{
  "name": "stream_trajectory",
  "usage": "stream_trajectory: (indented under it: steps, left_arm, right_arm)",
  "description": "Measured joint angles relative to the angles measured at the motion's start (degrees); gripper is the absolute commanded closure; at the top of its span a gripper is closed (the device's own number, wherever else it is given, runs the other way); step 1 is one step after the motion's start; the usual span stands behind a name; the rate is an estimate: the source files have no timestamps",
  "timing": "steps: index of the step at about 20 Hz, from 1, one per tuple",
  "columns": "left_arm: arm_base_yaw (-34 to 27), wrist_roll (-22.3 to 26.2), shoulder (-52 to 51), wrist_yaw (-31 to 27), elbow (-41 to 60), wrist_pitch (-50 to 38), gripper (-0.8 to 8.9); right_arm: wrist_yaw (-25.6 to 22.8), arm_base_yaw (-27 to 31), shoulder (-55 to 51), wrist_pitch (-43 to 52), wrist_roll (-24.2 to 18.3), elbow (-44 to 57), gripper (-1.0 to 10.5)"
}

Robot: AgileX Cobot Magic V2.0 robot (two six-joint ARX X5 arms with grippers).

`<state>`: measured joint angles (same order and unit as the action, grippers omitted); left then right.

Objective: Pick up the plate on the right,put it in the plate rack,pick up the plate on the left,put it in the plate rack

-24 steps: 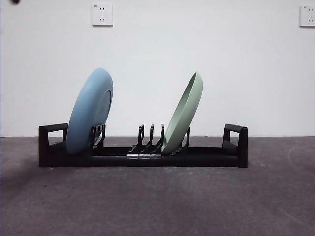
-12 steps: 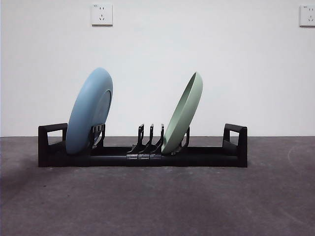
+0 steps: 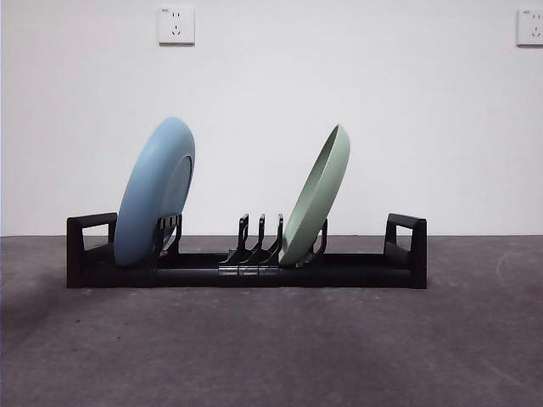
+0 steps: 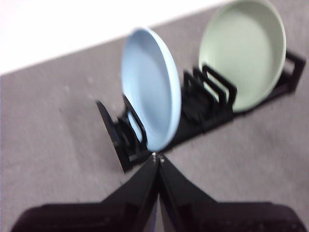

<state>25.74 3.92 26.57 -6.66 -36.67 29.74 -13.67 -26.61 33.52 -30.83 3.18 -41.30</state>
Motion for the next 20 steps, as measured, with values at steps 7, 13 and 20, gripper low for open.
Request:
stream_trajectory:
  steps: [7,13,20]
  left_arm:
    - [-17.49,0.00,-17.40,7.98,20.68,-17.46,8.16]
    - [-21.62,-0.57,-25.20,8.37,34.32,-21.75,8.16]
    - [-21.86,-0.87,-26.29,8.35,35.65,-19.45,8.16]
  right_arm:
    - [-0.02,0.00,0.00,0.00,0.02,0.00,9.4]
    - [0.00,0.00,0.00,0.00,0.02,0.00,9.4]
    - [-0.02,0.00,0.00,0.00,0.00,0.00,9.4]
